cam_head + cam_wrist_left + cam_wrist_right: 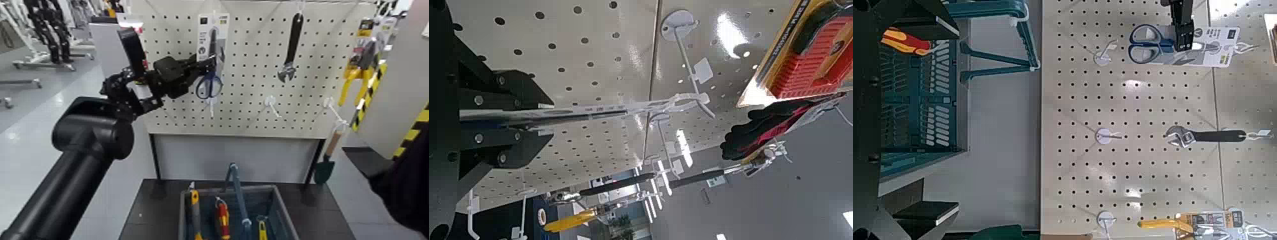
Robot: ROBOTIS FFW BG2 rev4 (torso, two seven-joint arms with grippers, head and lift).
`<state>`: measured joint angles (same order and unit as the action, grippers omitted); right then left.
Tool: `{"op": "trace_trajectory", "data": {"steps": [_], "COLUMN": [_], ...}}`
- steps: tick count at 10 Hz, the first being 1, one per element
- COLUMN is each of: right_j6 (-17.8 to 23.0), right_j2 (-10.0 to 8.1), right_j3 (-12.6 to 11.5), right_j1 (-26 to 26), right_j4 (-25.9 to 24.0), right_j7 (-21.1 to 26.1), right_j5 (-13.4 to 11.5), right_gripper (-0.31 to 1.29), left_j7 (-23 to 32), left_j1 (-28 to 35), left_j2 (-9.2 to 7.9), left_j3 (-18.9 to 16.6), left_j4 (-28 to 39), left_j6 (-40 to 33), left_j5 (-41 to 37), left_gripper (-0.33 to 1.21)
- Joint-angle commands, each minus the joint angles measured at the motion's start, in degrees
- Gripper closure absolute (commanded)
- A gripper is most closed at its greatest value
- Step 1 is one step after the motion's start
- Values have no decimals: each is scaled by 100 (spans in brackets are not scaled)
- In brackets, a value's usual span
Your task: Put the blue scissors into the crate.
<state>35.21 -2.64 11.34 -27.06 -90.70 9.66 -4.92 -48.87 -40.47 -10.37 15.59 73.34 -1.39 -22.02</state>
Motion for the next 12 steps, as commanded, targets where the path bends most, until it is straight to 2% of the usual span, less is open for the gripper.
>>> {"op": "trace_trajectory", "data": {"steps": [1, 6, 8, 12], "right_j6": [3, 12, 30, 47], "right_j2": [0, 0, 9, 35], "right_j3": [0, -9, -18, -79], "right_j1": [-1, -1, -10, -45], "right_j4": [-1, 8, 8, 17], "right_j7": [1, 1, 9, 9], "right_j5": [0, 0, 0, 0], "right_gripper": [10, 10, 10, 10], "left_j7": [0, 0, 0, 176], "left_j1": [4, 4, 232, 1120], "left_j2": [0, -9, -44, -167], "left_j3": [-12, -21, -100, -249], "left_j4": [5, 120, 867, 2501], "left_j6": [-10, -28, 166, 754], "left_j5": [4, 13, 4, -251], "left_gripper": [118, 118, 118, 118]}}
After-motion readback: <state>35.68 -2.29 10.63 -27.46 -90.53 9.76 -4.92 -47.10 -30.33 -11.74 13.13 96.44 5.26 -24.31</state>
